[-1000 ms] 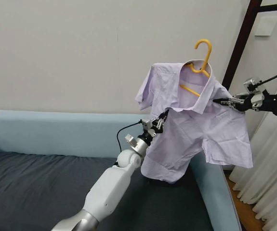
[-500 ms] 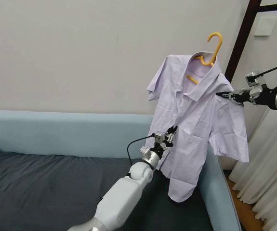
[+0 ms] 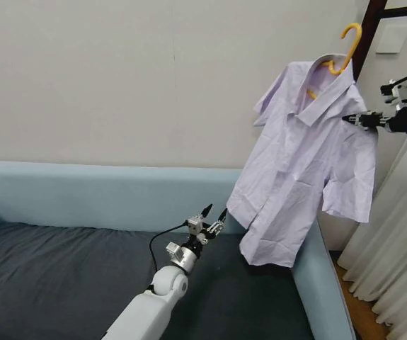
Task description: Pick up the clothes from the sofa and hang them on the clothes hanger.
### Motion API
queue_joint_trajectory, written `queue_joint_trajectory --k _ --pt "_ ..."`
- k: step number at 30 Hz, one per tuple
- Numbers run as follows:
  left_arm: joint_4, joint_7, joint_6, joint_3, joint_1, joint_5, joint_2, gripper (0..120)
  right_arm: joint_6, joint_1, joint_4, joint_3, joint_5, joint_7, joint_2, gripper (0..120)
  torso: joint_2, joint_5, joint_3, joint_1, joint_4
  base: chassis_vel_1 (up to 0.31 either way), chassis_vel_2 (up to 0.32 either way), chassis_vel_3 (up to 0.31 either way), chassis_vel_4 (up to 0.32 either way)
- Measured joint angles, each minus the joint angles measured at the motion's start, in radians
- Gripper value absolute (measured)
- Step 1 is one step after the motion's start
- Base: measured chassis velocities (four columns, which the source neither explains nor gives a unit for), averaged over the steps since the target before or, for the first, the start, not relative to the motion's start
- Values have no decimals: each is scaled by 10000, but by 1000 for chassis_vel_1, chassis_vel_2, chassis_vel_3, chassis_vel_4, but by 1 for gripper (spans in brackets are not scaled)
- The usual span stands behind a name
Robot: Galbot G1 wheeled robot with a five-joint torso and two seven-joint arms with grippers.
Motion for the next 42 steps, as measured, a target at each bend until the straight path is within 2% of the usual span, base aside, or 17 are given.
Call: queue_joint_trajectory --k 3,6,8,9,14,20,26,29,30,35,36,40,42 --pt "-171 -4 -55 -32 28 5 -34 97 -5 136 94 -31 123 813 -184 1 -1 1 0 0 0 0 0 0 0" --pt "-305 -6 -64 -31 55 35 -11 100 -6 -223 202 350 100 1164 -446 1 -1 1 1 0 5 0 0 0 0" --pt "-389 -7 -85 -32 67 70 48 100 2 -1108 326 1393 -112 1221 -879 1 -1 5 0 0 6 0 0 0 0" --pt "-420 -7 -95 -33 73 86 71 100 18 -1577 377 1801 -282 1202 -1155 1 0 4 -2 -1 -2 0 0 0 0" --pt "-430 -5 -102 -34 64 108 119 100 29 -2266 311 2330 -1134 952 -1763 1 0 7 -2 -1 -3 0 0 0 0" --pt "-540 -7 -102 -32 67 131 91 100 150 -2445 192 2327 -2251 891 -1753 1 0 2 -1 0 2 0 0 0 0" --pt "-634 -15 -133 -85 168 139 146 100 849 -2240 -234 1544 -3772 947 -784 1 -1 3 1 0 5 0 0 0 0" --pt "-754 -76 -178 -198 364 108 443 100 1356 -1958 -921 926 -4990 1164 194 1 -1 1 2 0 8 0 0 0 0" --pt "-754 -76 -178 -198 364 108 443 100 1356 -1958 -921 926 -4990 1164 194 1 -1 1 2 0 8 0 0 0 0" --pt "-915 -138 -203 -524 507 31 808 100 1555 -941 -2176 -59 -5682 1644 1449 1 -1 -1 2 0 0 0 0 0 0" --pt "-915 -138 -203 -524 507 31 808 100 1555 -941 -2176 -59 -5682 1644 1449 1 -1 -1 2 0 0 0 0 0 0" --pt "-1115 -177 -204 -734 647 -22 911 100 1733 -6 -3390 -1074 -5997 2023 2532 1 -1 0 2 0 2 0 0 0 0" --pt "-1156 -183 -204 -773 701 -29 933 100 1796 159 -3719 -1231 -6074 2119 2805 1 -2 -1 2 0 1 0 0 0 0"
